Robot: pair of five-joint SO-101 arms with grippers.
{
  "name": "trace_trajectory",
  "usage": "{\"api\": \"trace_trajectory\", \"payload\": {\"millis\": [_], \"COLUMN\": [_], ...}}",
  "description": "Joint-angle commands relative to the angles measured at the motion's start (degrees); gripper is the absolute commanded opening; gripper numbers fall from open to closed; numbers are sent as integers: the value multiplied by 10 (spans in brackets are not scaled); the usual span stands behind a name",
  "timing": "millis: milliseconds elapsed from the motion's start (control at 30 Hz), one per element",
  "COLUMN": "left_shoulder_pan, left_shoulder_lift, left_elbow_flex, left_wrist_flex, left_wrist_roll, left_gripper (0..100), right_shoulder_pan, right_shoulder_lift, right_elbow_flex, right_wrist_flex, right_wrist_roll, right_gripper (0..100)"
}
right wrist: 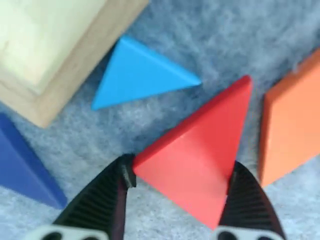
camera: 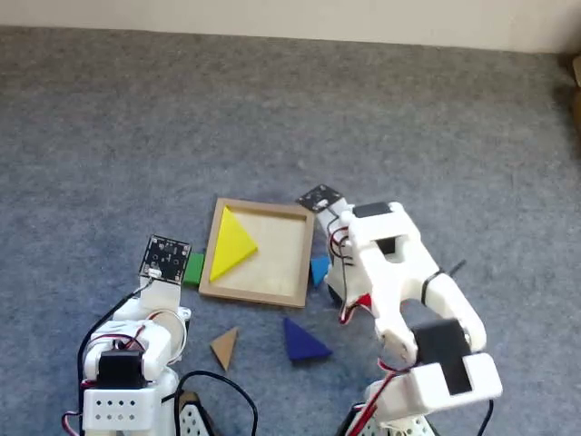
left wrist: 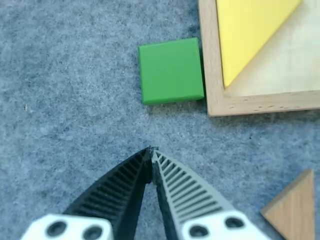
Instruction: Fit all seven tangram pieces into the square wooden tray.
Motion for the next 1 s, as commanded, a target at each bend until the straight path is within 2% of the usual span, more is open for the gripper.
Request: {"api": "trace_trajectory", "payload": {"millis": [0,333,600,967], "left_shoulder_pan": [-7,-7,-7,-7], "left_shoulder_lift": [-21,-21,-21,-21], "left_elbow_flex": [12,12,12,12], "left_wrist_flex": [3,3,3,3], "left_wrist_roll": [-1,-1,-1,-1], "left_gripper": [6,6,6,6], "right_shoulder_pan": [0,-3,-68,-65], "right_shoulder_lift": [-87,-187,-194,-194], "right_elbow_flex": [20,32,25,8], "right_wrist_flex": [10,14,8,-75], "right_wrist_roll": [11,9,11,-4], "right_gripper": [128,128,128,128]}}
